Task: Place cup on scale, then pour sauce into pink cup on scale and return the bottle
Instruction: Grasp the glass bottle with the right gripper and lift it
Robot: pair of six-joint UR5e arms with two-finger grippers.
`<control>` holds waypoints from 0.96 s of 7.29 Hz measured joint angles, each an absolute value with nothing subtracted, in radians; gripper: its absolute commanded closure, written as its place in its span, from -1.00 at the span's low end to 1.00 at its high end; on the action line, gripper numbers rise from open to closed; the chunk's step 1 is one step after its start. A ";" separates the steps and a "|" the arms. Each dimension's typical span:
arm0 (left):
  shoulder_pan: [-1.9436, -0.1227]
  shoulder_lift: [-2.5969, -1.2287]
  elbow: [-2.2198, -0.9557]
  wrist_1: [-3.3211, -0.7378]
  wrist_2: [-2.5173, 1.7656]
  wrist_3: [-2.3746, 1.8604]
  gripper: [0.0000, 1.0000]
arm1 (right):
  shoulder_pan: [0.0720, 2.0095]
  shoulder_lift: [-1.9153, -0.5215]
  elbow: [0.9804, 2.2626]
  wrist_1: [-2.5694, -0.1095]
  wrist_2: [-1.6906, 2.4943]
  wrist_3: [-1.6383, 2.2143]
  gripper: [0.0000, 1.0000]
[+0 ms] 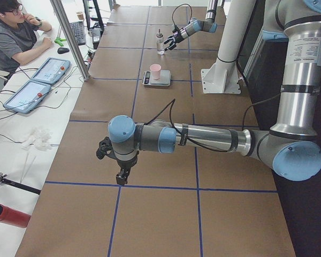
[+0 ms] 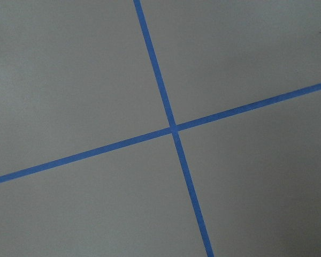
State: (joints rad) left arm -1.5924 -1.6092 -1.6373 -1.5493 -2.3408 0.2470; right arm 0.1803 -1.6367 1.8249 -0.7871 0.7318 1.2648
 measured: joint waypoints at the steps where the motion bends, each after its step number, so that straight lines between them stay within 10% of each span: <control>1: -1.592 -1.609 -1.638 -1.549 -2.341 0.247 -1.00 | 0.195 -1.634 1.811 -0.787 0.731 1.261 -1.00; 6: -1.592 -1.609 -1.639 -1.549 -2.341 0.247 -1.00 | 0.240 -1.597 1.788 -0.787 0.729 1.239 -0.99; 7: -1.592 -1.609 -1.640 -1.549 -2.341 0.247 -1.00 | 0.243 -1.594 1.786 -0.787 0.729 1.238 -0.57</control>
State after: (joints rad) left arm -1.5923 -1.6092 -1.6395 -1.5493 -2.3409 0.2470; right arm 0.2434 -1.5944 1.7862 -0.7869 0.7287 1.2385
